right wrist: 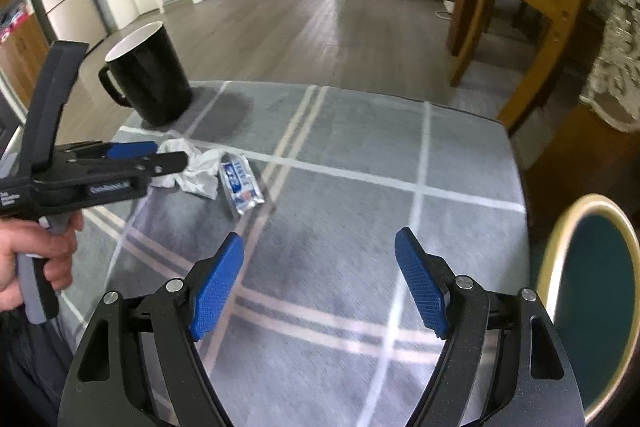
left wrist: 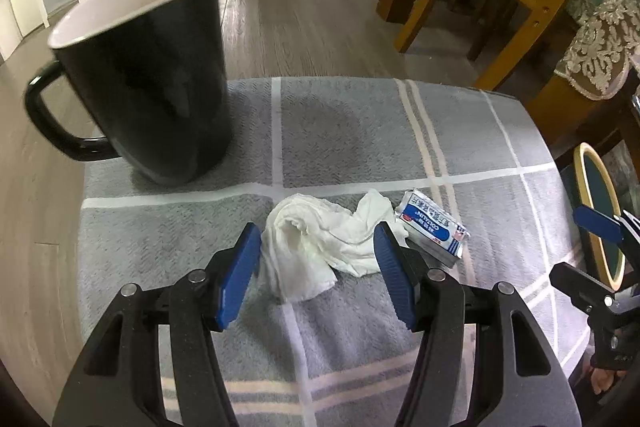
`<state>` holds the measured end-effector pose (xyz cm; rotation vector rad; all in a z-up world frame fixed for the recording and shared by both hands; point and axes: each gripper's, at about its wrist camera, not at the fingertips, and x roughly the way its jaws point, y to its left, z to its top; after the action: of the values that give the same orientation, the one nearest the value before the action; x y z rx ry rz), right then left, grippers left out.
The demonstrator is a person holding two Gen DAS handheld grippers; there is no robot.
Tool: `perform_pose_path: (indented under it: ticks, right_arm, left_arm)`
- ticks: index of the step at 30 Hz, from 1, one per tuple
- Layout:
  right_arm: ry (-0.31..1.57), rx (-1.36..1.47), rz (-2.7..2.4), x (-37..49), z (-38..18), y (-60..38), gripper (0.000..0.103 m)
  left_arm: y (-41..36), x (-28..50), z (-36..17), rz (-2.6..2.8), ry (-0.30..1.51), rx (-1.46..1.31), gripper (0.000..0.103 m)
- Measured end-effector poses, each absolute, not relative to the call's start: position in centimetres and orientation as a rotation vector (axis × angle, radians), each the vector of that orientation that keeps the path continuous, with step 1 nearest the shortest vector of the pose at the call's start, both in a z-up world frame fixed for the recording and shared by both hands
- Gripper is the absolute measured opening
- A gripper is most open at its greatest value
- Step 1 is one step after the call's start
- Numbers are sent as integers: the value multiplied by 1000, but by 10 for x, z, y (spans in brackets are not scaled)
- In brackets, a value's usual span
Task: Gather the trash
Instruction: 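Grasp the white tissue with the left tool while the right tool grasps the blue-white medicine box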
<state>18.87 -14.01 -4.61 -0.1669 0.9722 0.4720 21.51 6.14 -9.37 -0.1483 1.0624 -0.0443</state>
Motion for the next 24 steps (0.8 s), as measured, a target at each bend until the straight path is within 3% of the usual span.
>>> perform_pose_path:
  ticks: [6,9,11,13,19,21,24]
  right_arm:
    - [987,-212,535,199,-57,-115,79]
    - [995,-238,554,203,-63,-102,79]
    - [1003,-247,564,206,-67,-97,79]
    - [1002,-258,575,209,-71,-91,76]
    - [1003,-297,605,217,-79,-70,66]
    - [1004,-308,618,218,-82,-64,56]
    - [1028,-320,639,219,-88,-58,32]
  left_arm:
    - [54,224,-103,-51,1079,-105,50]
    - [51,224,-103,-56,1076,-74,37]
    - [53,223,-102,-66,1077,-82,18]
    - [55,220,-99,-66,1073,-85,12]
    - [65,206,-91,-52,1065,-131,11]
    - [68,201,-87,-46,1056,-141,11]
    - [71,193,-81,-39,1042,-154,11]
